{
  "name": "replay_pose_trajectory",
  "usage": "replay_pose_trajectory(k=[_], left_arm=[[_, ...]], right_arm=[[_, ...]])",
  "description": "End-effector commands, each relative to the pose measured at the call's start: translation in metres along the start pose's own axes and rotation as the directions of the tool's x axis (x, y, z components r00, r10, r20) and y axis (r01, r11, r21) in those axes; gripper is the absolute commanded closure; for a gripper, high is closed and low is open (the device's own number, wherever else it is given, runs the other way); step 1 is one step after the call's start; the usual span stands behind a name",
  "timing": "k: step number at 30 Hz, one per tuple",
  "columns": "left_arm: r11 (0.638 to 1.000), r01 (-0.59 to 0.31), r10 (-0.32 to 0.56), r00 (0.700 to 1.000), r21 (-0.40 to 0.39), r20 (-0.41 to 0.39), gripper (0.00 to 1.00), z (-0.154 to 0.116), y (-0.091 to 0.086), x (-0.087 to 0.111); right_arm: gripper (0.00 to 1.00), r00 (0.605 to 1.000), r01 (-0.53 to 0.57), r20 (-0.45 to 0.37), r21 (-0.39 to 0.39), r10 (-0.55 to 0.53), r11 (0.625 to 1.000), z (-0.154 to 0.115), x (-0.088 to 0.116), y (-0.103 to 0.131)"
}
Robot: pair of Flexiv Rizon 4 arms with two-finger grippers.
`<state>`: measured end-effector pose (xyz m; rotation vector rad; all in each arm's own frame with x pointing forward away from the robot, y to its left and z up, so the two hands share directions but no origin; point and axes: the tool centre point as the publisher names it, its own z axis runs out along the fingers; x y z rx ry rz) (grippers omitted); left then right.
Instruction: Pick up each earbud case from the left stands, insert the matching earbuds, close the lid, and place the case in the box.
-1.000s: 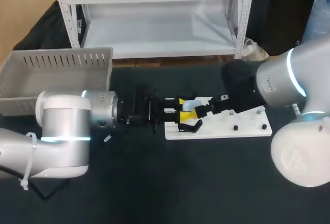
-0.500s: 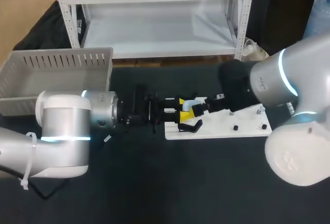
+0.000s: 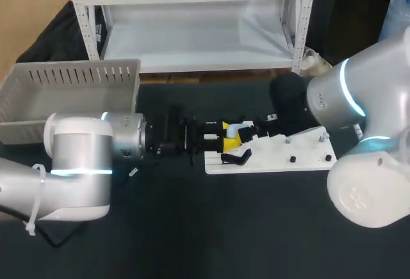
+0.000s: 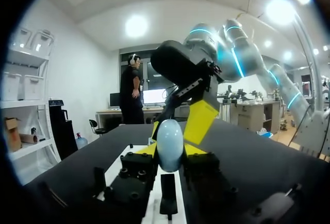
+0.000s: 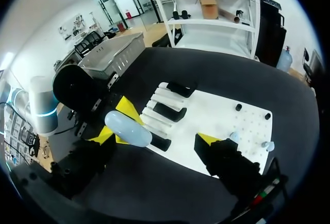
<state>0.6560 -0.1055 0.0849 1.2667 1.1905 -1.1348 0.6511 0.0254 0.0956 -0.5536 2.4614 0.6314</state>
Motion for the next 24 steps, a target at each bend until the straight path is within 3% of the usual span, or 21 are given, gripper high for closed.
replay_pose_trajectory(k=[1, 9, 14, 19, 24], left_arm=[[1.0, -0.002, 0.002, 1.0, -0.003, 0.002, 1.0, 0.001, -0.004, 0.001], [1.0, -0.002, 0.002, 1.0, -0.003, 0.002, 1.0, 0.001, -0.004, 0.001], [1.0, -0.002, 0.002, 1.0, -0.003, 0.002, 1.0, 0.001, -0.004, 0.001], [1.0, -0.002, 0.002, 1.0, -0.003, 0.002, 1.0, 0.001, -0.004, 0.001], [1.0, -0.002, 0.002, 1.0, -0.003, 0.002, 1.0, 0.001, -0.004, 0.001]], right_arm=[[0.0, 1.0, -0.003, 0.006, 0.11, 0.003, 0.994, 0.0, -0.004, 0.001], [0.0, 0.999, 0.001, 0.047, 0.13, -0.007, 0.991, -0.014, -0.019, -0.001], [0.0, 0.994, 0.039, 0.092, 0.141, -0.053, 0.989, -0.04, -0.028, 0.001], [0.0, 0.987, 0.115, 0.086, 0.222, -0.137, 0.968, -0.079, -0.032, -0.01], [0.0, 0.986, 0.138, 0.039, 0.337, -0.16, 0.931, -0.106, -0.028, -0.04]])
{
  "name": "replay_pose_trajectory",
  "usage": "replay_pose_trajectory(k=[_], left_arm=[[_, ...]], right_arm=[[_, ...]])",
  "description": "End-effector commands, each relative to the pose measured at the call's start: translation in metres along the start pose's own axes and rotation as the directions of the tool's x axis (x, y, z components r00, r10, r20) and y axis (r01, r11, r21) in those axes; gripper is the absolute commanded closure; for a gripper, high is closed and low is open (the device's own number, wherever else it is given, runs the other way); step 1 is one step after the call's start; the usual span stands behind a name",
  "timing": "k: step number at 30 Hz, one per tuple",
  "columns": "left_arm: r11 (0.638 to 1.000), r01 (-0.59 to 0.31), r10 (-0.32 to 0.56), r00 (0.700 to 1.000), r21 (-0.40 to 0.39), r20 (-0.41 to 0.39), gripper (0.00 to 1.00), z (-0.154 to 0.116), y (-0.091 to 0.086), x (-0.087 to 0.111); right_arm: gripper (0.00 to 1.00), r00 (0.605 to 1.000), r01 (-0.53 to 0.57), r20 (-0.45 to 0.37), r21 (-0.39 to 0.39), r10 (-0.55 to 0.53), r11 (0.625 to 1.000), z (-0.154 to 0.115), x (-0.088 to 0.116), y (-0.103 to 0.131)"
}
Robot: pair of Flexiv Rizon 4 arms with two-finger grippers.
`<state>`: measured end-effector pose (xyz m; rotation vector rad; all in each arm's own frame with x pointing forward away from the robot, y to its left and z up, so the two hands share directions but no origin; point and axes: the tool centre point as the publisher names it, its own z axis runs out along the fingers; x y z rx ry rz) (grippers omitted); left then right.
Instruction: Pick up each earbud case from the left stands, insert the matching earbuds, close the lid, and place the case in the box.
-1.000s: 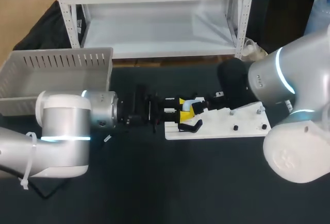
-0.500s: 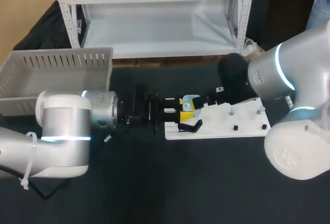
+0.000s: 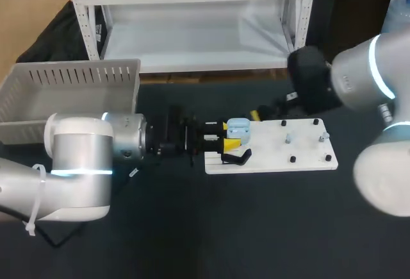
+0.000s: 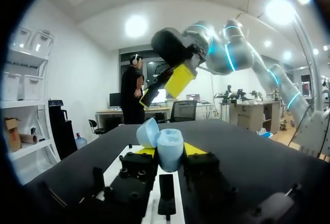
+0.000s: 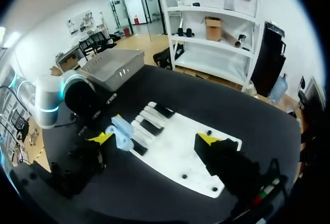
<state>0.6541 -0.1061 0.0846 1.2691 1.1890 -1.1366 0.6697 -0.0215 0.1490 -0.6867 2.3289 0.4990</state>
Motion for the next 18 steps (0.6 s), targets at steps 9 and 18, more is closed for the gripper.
replay_pose_trajectory(k=[9, 18], left_arm=[[1.0, -0.002, 0.002, 1.0, -0.006, 0.002, 1.0, 0.0, -0.002, 0.0], [1.0, -0.002, 0.002, 1.0, -0.006, 0.002, 1.0, 0.0, -0.002, 0.0]], right_arm=[[0.0, 0.988, 0.053, -0.155, 0.444, 0.018, 0.895, -0.052, 0.041, -0.06], [0.55, 0.958, 0.144, -0.288, 0.47, -0.003, 0.871, -0.03, 0.071, -0.085]])
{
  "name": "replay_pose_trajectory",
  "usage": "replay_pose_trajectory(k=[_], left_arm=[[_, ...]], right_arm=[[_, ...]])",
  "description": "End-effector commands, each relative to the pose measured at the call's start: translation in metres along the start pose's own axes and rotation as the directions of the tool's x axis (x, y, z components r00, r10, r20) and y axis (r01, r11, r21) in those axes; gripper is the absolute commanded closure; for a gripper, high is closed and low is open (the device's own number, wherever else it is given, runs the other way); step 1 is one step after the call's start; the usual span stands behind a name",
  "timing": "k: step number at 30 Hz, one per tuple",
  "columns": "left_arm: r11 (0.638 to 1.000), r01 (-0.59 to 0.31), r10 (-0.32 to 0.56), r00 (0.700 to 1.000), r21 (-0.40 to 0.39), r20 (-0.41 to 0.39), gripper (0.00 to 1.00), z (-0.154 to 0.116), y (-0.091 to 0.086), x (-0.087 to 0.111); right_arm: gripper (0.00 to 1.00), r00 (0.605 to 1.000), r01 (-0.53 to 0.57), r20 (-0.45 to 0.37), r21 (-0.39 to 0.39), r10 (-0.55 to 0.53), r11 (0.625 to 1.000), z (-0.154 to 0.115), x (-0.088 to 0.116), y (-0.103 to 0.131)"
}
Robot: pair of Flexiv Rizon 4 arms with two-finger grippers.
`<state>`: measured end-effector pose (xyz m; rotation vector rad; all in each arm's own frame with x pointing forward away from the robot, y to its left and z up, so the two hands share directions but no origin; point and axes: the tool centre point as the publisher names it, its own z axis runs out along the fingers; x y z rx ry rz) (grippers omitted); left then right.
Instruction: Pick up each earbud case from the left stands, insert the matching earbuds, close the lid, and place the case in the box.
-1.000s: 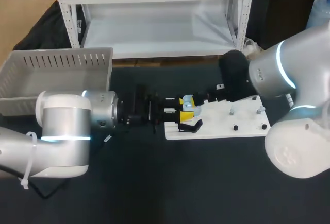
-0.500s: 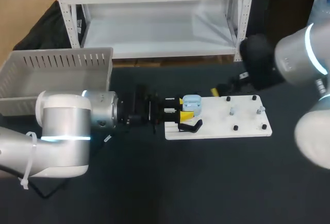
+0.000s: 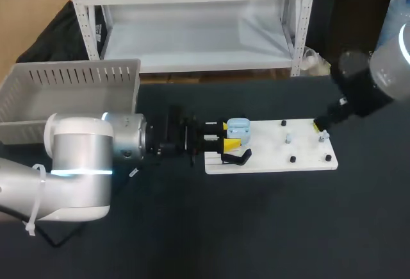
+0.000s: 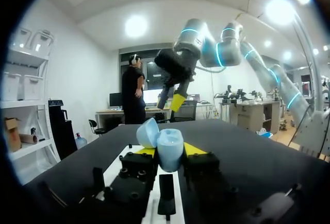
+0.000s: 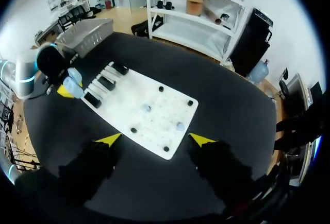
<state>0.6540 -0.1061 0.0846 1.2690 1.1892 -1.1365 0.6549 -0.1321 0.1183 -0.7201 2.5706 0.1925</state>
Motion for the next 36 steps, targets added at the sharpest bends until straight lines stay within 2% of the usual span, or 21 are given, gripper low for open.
replay_pose_trajectory(k=[1, 4, 7, 8, 10, 11, 14, 17, 21, 23, 26, 28, 31, 36], left_arm=[[1.0, -0.002, 0.002, 1.0, -0.006, 0.002, 1.0, 0.0, -0.001, 0.0], [1.0, -0.002, 0.002, 1.0, -0.006, 0.002, 1.0, 0.0, -0.001, 0.0], [1.0, -0.002, 0.002, 1.0, -0.006, 0.002, 1.0, 0.0, -0.001, 0.0], [1.0, -0.002, 0.002, 1.0, -0.006, 0.002, 1.0, 0.0, -0.001, 0.0], [1.0, -0.002, 0.002, 1.0, -0.006, 0.002, 1.0, 0.0, -0.001, 0.0], [1.0, -0.002, 0.002, 1.0, -0.006, 0.002, 1.0, 0.0, -0.001, 0.0], [1.0, -0.002, 0.002, 1.0, -0.006, 0.002, 1.0, 0.0, -0.001, 0.0], [1.0, -0.002, 0.002, 1.0, -0.006, 0.002, 1.0, 0.0, -0.001, 0.0], [1.0, -0.002, 0.002, 1.0, -0.006, 0.002, 1.0, 0.0, -0.001, 0.0], [1.0, -0.002, 0.002, 1.0, -0.006, 0.002, 1.0, 0.0, -0.001, 0.0], [1.0, -0.002, 0.002, 1.0, -0.006, 0.002, 1.0, 0.0, -0.001, 0.0], [1.0, -0.002, 0.002, 1.0, -0.006, 0.002, 1.0, 0.0, -0.001, 0.0], [1.0, -0.002, 0.002, 1.0, -0.006, 0.002, 1.0, 0.0, -0.001, 0.0], [1.0, -0.002, 0.002, 1.0, -0.006, 0.002, 1.0, 0.0, -0.001, 0.0]], right_arm=[[0.59, 0.999, 0.032, -0.038, 0.32, -0.021, 0.947, 0.015, 0.0, 0.0], [0.51, 0.995, 0.087, -0.082, 0.324, -0.063, 0.942, 0.025, 0.004, -0.001], [0.51, 0.988, 0.131, -0.122, 0.336, -0.095, 0.933, 0.035, 0.005, -0.005], [0.45, 0.986, 0.143, -0.134, 0.339, -0.103, 0.93, 0.037, 0.005, -0.007], [0.18, 0.983, 0.152, -0.151, 0.346, -0.105, 0.926, 0.042, 0.007, -0.01], [0.13, 0.983, 0.153, -0.153, 0.349, -0.105, 0.925, 0.044, 0.007, -0.012], [0.14, 0.983, 0.154, -0.154, 0.367, -0.103, 0.918, 0.049, 0.008, -0.017], [0.08, 0.984, 0.144, -0.155, 0.383, -0.09, 0.913, 0.055, 0.009, -0.024], [0.13, 0.986, 0.126, -0.152, 0.394, -0.071, 0.91, 0.061, 0.012, -0.031], [0.1, 0.987, 0.115, -0.147, 0.399, -0.061, 0.909, 0.064, 0.013, -0.035], [0.14, 0.989, 0.101, -0.138, 0.397, -0.049, 0.912, 0.068, 0.014, -0.038], [0.23, 0.99, 0.092, -0.133, 0.391, -0.043, 0.916, 0.071, 0.014, -0.04], [0.27, 0.992, 0.067, -0.123, 0.371, -0.022, 0.926, 0.074, 0.014, -0.042], [0.42, 0.993, 0.052, -0.117, 0.356, -0.01, 0.933, 0.081, 0.012, -0.047]])
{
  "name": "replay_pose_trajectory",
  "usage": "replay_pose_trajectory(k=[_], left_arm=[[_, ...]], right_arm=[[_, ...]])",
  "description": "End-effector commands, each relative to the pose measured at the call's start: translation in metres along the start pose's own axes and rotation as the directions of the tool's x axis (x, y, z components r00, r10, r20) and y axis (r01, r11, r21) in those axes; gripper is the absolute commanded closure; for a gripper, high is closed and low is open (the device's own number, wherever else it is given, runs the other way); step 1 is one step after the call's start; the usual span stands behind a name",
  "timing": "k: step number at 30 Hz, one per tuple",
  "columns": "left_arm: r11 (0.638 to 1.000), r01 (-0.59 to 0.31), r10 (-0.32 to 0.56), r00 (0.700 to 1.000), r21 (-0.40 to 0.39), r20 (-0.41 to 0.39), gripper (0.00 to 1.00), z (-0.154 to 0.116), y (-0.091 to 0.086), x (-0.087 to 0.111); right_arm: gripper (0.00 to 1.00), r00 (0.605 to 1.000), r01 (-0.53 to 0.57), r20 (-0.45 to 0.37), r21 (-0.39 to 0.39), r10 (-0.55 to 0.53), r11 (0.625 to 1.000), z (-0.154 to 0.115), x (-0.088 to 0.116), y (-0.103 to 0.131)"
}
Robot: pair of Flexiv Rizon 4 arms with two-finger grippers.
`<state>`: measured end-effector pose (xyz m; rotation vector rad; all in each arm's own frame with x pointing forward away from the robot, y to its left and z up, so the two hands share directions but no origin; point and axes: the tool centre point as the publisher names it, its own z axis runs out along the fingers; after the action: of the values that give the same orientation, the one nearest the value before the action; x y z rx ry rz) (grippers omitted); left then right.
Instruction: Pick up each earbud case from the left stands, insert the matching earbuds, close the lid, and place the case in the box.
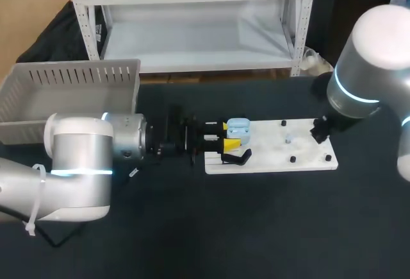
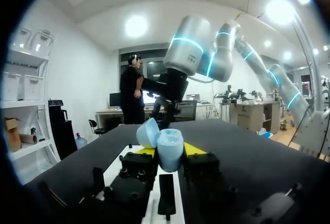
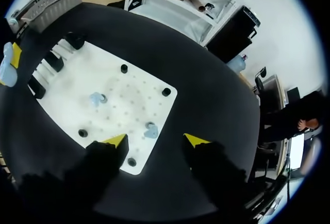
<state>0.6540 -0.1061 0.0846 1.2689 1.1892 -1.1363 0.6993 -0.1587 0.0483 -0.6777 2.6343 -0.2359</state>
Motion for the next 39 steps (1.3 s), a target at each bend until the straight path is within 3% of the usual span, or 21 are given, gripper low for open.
replay_pose_trajectory(k=[1, 25, 31, 34, 36, 39], left_arm=[[1.0, -0.002, 0.002, 1.0, -0.006, 0.002, 1.0, 0.0, -0.001, 0.0], [1.0, -0.002, 0.002, 1.0, -0.006, 0.002, 1.0, 0.0, -0.001, 0.0], [1.0, -0.002, 0.002, 1.0, -0.006, 0.002, 1.0, 0.0, -0.001, 0.0], [1.0, -0.002, 0.002, 1.0, -0.006, 0.002, 1.0, 0.0, -0.001, 0.0], [1.0, -0.002, 0.002, 1.0, -0.006, 0.002, 1.0, 0.0, -0.001, 0.0], [1.0, -0.002, 0.002, 1.0, -0.006, 0.002, 1.0, 0.0, -0.001, 0.0]], right_arm=[[0.42, 1.0, -0.003, 0.017, 0.077, 0.002, 0.997, 0.009, -0.001, 0.002], [0.58, 0.999, -0.03, -0.011, 0.022, 0.03, 0.999, 0.034, 0.0, -0.001], [0.66, 0.999, -0.039, -0.019, 0.014, 0.039, 0.999, 0.036, 0.0, -0.002], [0.77, 0.999, -0.04, -0.02, 0.009, 0.041, 0.999, 0.036, -0.001, -0.002], [1.0, 0.999, -0.041, -0.021, 0.008, 0.041, 0.999, 0.036, -0.001, -0.001], [1.0, 0.999, -0.041, -0.021, 0.006, 0.041, 0.999, 0.033, -0.001, 0.0]])
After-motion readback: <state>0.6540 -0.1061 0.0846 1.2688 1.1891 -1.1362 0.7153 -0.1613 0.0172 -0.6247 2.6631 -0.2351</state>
